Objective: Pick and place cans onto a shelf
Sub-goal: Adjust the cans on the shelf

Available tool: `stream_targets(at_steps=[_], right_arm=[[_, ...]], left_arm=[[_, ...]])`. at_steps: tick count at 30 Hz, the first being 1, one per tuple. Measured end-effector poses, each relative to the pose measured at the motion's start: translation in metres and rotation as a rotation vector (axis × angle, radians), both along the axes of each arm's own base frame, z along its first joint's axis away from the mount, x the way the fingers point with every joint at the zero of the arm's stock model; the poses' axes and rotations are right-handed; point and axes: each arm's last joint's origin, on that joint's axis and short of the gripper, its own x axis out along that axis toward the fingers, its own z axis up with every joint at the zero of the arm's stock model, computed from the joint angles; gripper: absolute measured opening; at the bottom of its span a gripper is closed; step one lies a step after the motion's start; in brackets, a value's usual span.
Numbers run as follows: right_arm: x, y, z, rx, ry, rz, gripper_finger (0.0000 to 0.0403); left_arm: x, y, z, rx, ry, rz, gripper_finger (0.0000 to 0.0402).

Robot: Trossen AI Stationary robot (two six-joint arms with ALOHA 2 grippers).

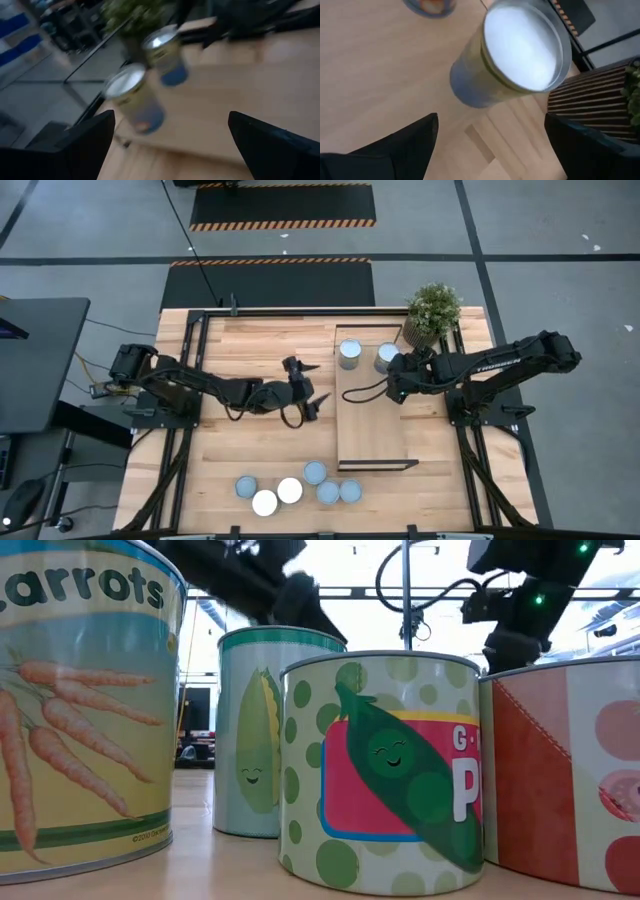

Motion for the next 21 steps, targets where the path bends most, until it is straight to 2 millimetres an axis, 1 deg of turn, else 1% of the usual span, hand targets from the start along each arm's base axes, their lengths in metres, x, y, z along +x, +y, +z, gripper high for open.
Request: stream_targets(at_steps=[6,10,12,15,21], right_arm=[[-0.007,-0.004,-0.003,0.011,0.054,-0.054,0.0373],[-0.014,-0.013,-0.003,-0.061,0.082,-0.144,0.0373],[-0.016,-0.018,-0.002,-0.087,0.092,-0.177,0.0373],[-0.017,-0.026,-0.002,-0.118,0.108,-0.202,0.0373],[-0.016,-0.04,0.0,-0.189,0.141,-0.202,0.0373]], left_arm=[[-0.008,0.027,-0.016,-0.076,-0.071,0.031,0.0396],[-0.01,0.04,-0.02,-0.148,-0.097,0.026,0.0396],[-0.01,0.042,-0.022,-0.188,-0.097,0.017,0.0396],[-0.01,0.04,-0.022,-0.227,-0.102,-0.015,0.0396],[-0.01,0.034,-0.024,-0.233,-0.081,-0.044,0.0396]])
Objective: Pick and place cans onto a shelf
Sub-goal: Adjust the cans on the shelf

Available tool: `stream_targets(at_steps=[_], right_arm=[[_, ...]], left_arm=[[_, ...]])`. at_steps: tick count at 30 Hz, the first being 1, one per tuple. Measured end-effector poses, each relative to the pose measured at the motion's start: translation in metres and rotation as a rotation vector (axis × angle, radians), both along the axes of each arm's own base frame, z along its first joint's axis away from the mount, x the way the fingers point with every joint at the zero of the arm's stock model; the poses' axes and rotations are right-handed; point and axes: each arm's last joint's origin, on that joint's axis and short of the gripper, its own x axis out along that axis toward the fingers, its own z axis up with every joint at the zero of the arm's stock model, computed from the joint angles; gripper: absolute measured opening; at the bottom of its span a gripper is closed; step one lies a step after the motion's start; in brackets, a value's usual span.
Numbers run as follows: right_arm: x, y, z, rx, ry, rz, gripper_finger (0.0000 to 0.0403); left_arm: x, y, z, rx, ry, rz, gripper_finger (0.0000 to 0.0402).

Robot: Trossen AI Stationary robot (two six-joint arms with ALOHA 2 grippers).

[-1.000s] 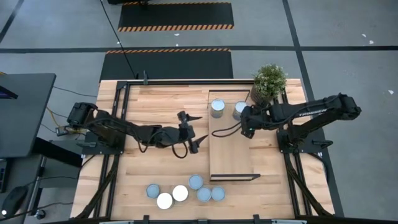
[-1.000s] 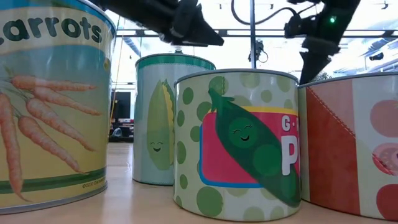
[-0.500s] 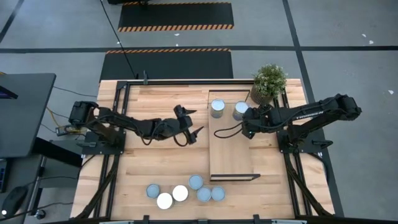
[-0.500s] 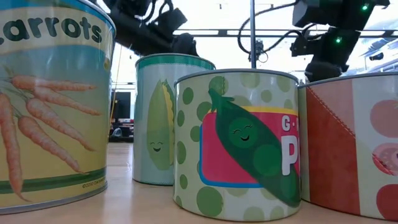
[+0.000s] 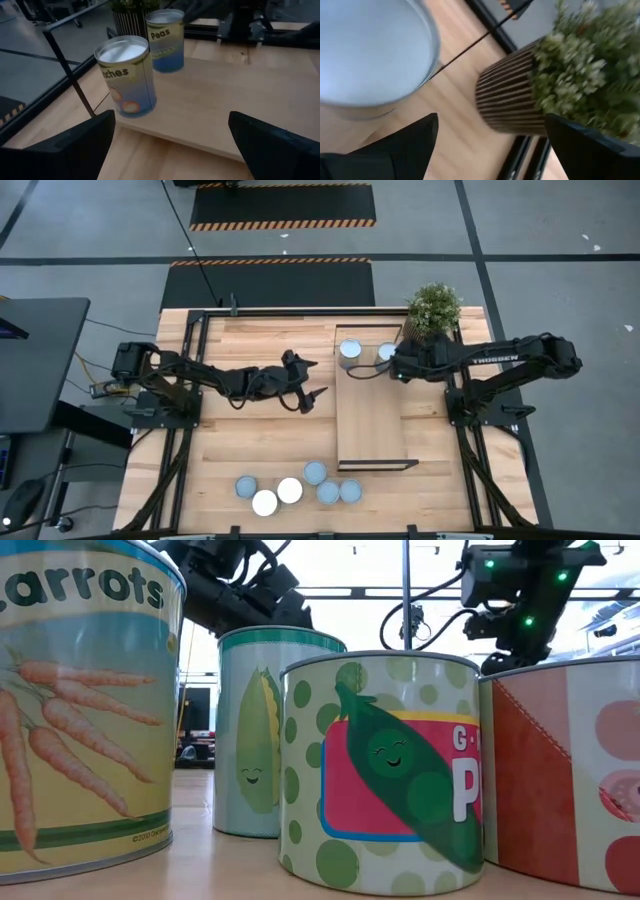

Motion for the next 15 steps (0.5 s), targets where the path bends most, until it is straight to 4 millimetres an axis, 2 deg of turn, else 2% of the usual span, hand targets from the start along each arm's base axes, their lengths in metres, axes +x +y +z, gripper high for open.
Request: stream_targets(at_steps=[9,15], right_arm=[[0.017,-0.014,0.004,0.006,-0.065,0.119,0.0373],[0.018,-0.017,0.004,0.028,-0.066,0.134,0.0373]], left_arm=[[0.0,0.0,-0.001,0.006,0.011,-0.001,0.0396],[0.0,0.0,-0.001,0.006,0.012,0.0,0.0396]])
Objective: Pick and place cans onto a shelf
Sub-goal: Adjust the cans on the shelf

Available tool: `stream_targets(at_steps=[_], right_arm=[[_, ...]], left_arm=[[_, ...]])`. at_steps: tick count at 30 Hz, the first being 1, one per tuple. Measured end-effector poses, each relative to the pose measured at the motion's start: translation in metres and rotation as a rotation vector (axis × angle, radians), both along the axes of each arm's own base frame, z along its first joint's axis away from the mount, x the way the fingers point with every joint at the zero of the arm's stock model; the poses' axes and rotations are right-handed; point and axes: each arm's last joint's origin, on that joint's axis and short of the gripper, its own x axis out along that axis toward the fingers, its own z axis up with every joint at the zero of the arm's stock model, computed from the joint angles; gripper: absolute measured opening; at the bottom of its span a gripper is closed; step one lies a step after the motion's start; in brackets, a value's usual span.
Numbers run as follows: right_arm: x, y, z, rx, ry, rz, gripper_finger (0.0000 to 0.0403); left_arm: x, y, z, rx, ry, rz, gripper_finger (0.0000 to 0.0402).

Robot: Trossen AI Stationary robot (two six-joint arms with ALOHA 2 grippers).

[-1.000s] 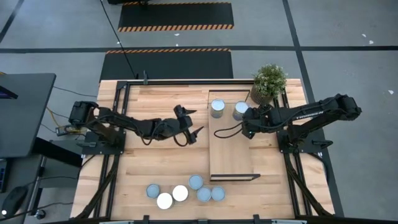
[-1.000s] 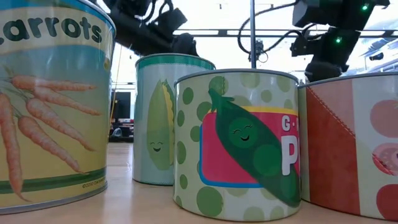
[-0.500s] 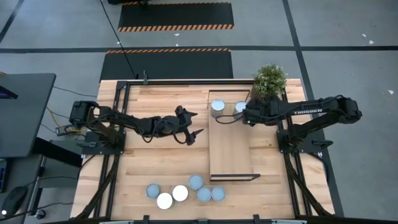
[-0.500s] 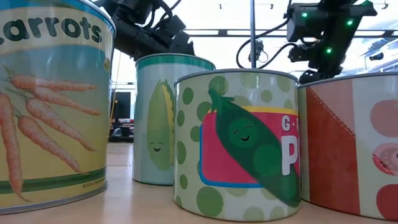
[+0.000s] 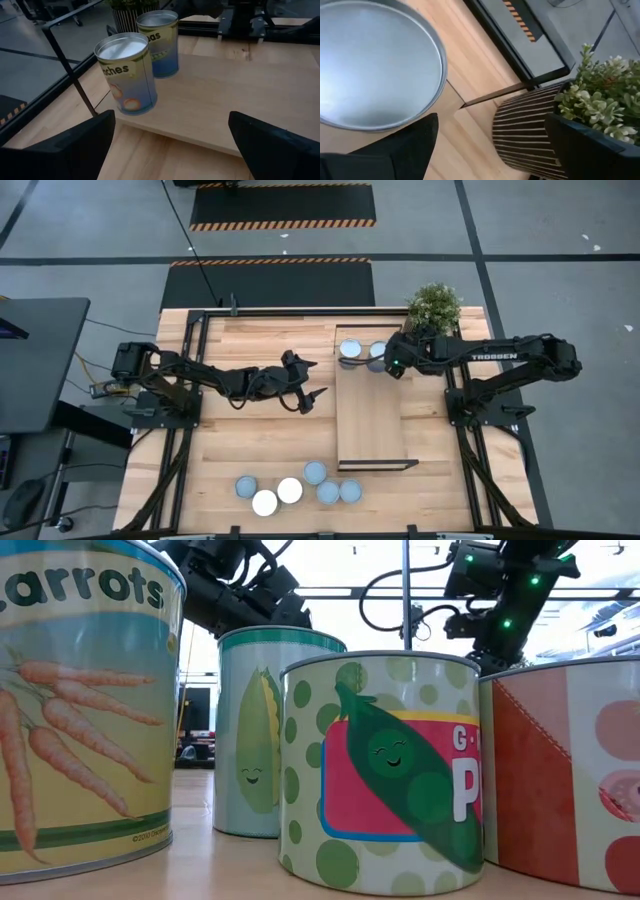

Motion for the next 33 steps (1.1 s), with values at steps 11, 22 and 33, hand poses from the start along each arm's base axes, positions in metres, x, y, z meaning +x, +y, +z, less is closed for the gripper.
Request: stream_targets(at_steps=[11,22,33], right_arm=[[-0.001,-0.001,0.0,0.006,0.022,0.017,0.0373],[0.003,-0.002,0.001,-0.001,0.002,0.049,0.0373],[0.006,0.019,-0.003,0.173,-0.054,0.121,0.0373]], left_arm=[[0.0,0.0,-0.001,0.0,0.008,0.0,0.0396],[-0.001,0.0,-0.001,0.0,0.016,0.0,0.0396],[-0.001,0.0,-0.002,-0.001,0.023,0.001,0.0396]])
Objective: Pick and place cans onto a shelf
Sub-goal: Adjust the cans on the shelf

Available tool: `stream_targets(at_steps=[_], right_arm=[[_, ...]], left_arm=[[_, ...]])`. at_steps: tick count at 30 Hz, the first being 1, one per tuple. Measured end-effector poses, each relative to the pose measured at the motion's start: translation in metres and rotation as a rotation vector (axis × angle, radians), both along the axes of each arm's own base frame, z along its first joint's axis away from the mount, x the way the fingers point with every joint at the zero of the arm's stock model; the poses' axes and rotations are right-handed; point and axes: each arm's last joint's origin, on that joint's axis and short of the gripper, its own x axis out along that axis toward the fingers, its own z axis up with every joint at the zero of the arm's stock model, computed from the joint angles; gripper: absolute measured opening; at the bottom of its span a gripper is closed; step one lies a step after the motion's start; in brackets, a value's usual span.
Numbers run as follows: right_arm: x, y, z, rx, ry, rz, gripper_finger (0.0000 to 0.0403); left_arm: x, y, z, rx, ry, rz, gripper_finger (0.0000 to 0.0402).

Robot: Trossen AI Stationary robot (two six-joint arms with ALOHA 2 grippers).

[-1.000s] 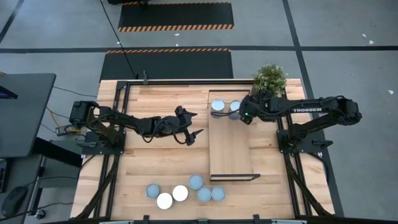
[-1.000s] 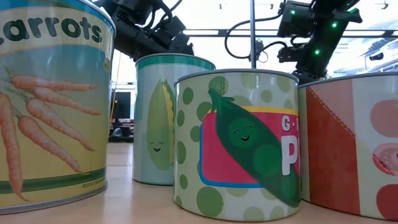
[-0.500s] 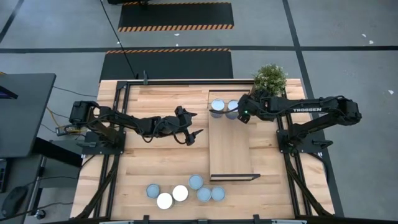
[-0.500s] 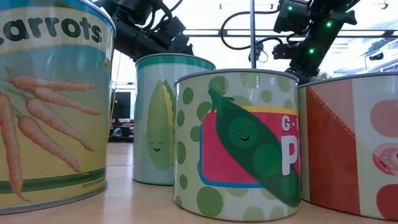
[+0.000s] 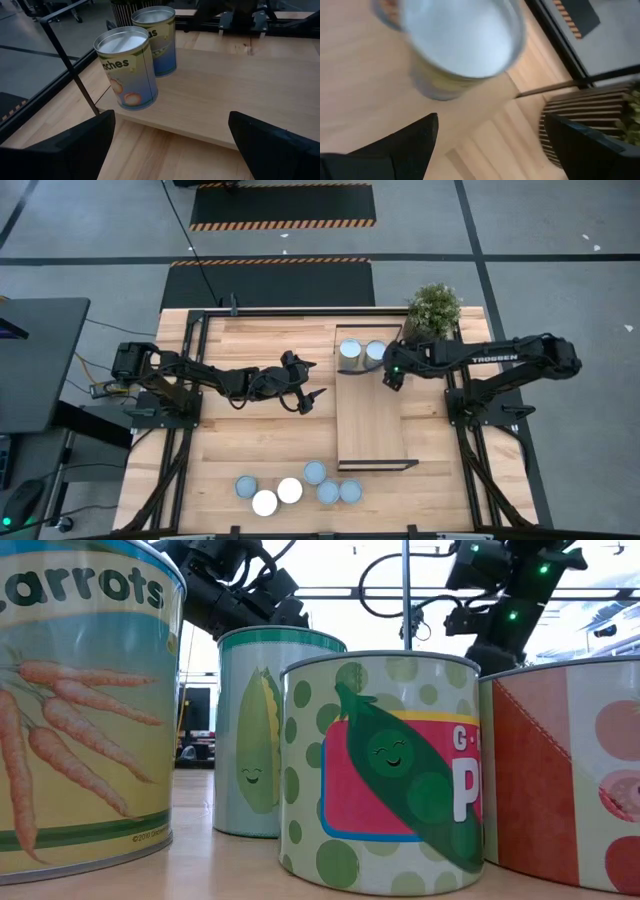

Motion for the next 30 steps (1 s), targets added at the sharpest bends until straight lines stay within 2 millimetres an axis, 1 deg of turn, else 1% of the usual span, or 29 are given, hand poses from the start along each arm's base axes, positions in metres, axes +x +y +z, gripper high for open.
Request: stream_targets(at_steps=[3,7,13,18,21,26,30], right_arm=[[0.002,0.007,0.001,-0.035,-0.01,0.016,0.0373],[0.006,0.012,0.004,-0.122,-0.036,0.028,0.0373],[0.006,0.009,0.005,-0.187,-0.013,0.035,0.0373],[0.005,0.001,0.005,-0.195,-0.008,-0.003,0.0373],[0.005,0.0,0.005,-0.19,-0.008,-0.007,0.0373],[0.006,0.004,0.004,-0.137,-0.031,0.008,0.0373],[0.007,0.009,0.004,-0.13,-0.043,0.022,0.0373]], left_arm=[[0.0,0.0,0.0,-0.003,-0.002,0.001,0.0396],[0.0,0.0,0.0,-0.005,-0.003,0.003,0.0396],[0.0,0.0,0.0,-0.005,-0.003,0.003,0.0396],[0.0,0.0,0.0,-0.005,-0.003,0.003,0.0396],[0.0,0.0,0.0,-0.005,-0.003,0.003,0.0396],[0.0,0.0,0.0,-0.005,-0.003,0.003,0.0396],[0.0,0.0,0.0,-0.005,-0.003,0.003,0.0396]])
